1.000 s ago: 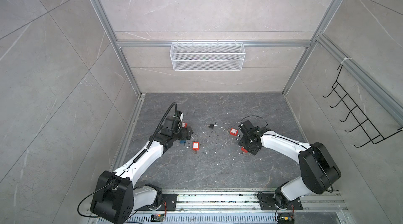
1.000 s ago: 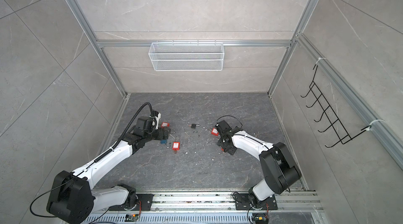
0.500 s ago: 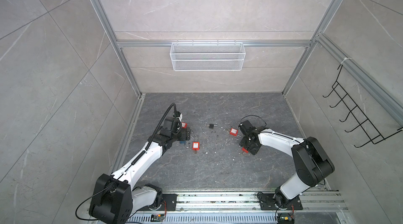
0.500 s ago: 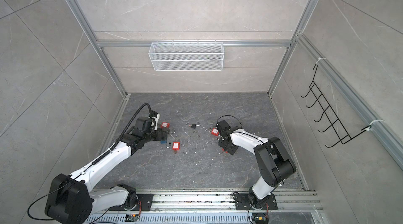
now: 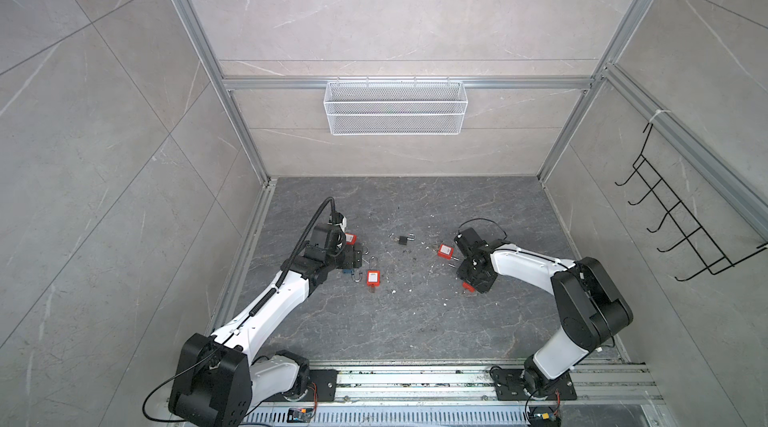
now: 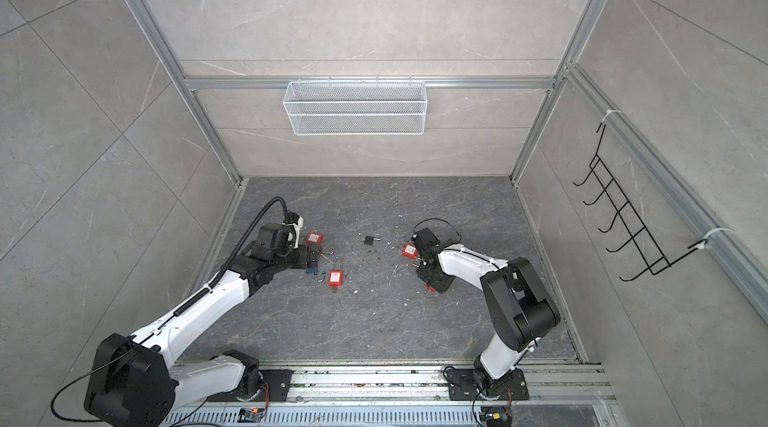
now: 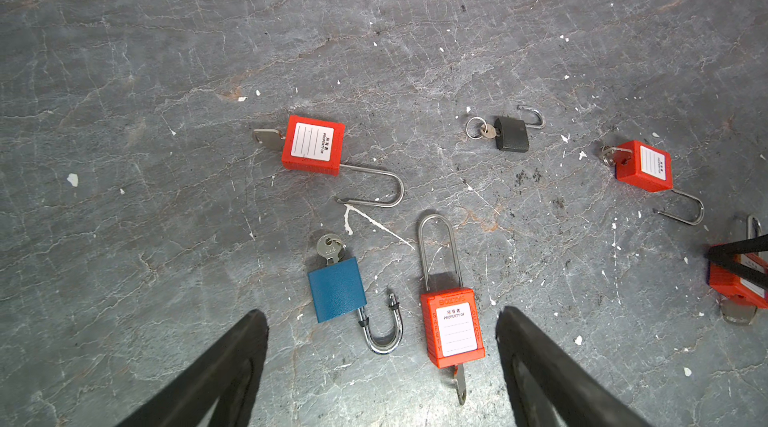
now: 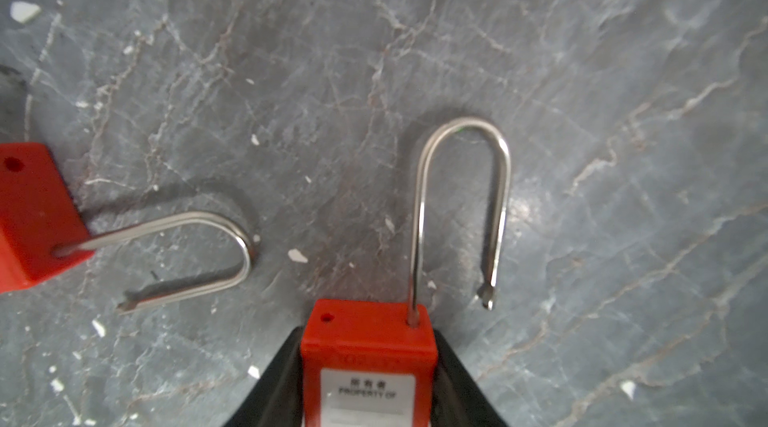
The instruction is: Lock with the key
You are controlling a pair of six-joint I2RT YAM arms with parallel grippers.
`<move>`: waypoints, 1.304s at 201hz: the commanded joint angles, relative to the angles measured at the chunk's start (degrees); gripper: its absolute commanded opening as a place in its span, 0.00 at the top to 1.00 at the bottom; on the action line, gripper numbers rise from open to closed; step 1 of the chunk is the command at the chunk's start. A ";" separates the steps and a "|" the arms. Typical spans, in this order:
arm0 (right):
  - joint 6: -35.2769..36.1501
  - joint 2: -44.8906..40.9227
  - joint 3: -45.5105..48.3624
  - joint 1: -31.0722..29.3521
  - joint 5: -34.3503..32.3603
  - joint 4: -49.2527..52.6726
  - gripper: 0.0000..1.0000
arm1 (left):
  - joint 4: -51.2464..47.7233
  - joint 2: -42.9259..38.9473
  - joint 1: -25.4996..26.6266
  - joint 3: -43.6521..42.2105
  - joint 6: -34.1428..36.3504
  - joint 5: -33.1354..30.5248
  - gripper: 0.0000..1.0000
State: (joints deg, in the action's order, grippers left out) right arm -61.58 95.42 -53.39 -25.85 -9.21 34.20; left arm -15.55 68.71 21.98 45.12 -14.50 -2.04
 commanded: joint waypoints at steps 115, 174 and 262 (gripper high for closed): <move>37.03 -10.17 -7.69 -4.19 5.14 9.76 0.62 | 0.24 -0.36 0.17 7.90 9.87 11.90 0.12; 68.97 -14.54 -12.47 -4.92 18.27 17.13 0.64 | 5.43 -0.20 0.26 7.12 22.24 27.18 0.24; 107.91 -14.19 -21.89 -4.94 38.12 32.64 0.62 | 19.46 -4.37 4.25 -3.29 61.28 39.98 0.35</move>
State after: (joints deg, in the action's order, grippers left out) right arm 31.07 81.30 -71.48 -30.52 20.36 57.80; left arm -4.67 66.04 25.26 44.38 30.98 31.77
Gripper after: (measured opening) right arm 0.419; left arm 0.667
